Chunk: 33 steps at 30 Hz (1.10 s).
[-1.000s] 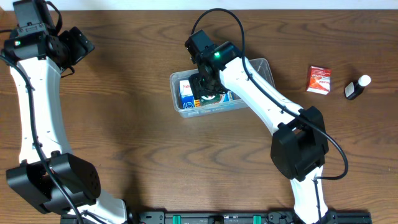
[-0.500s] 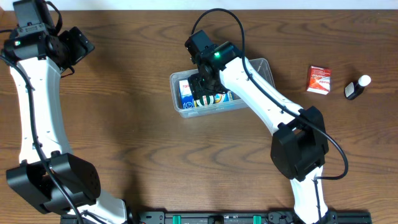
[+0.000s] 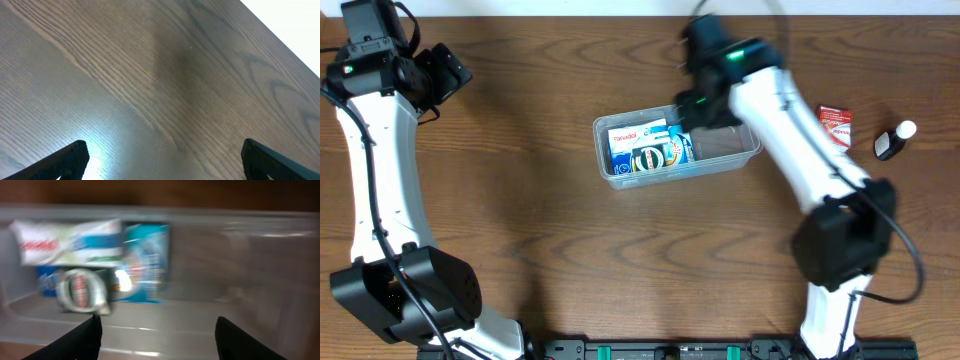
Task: Pack container
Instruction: 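Move the right gripper to the red Panadol box and grasp it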
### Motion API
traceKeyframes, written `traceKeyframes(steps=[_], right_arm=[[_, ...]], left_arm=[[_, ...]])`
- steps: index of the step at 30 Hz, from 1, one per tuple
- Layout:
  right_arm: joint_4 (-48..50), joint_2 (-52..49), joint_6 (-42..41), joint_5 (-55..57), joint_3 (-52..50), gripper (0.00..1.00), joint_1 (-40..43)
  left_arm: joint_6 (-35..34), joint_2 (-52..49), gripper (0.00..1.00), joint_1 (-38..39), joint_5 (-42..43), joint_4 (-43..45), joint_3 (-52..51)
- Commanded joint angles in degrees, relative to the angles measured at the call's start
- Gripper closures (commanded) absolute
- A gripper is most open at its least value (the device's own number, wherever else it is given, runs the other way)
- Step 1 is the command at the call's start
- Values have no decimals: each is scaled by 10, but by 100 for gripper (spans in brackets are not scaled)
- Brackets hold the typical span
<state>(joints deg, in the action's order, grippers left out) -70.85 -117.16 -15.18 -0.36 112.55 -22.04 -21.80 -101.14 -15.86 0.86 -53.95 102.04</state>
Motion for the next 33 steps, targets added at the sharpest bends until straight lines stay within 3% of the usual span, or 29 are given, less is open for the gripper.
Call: traceKeyframes(steps=[1,13,33], right_arm=[[-10,27,17,52,14,29,59],[10,14,51,64,10,23,224],[66,-104,61,100,10,16,314]], left_arm=[[4,-1,2,-2,-7,-2,1],[4,-1,2,-2,-7,-2,1],[4,-1,2,-2,-7,-2,1]])
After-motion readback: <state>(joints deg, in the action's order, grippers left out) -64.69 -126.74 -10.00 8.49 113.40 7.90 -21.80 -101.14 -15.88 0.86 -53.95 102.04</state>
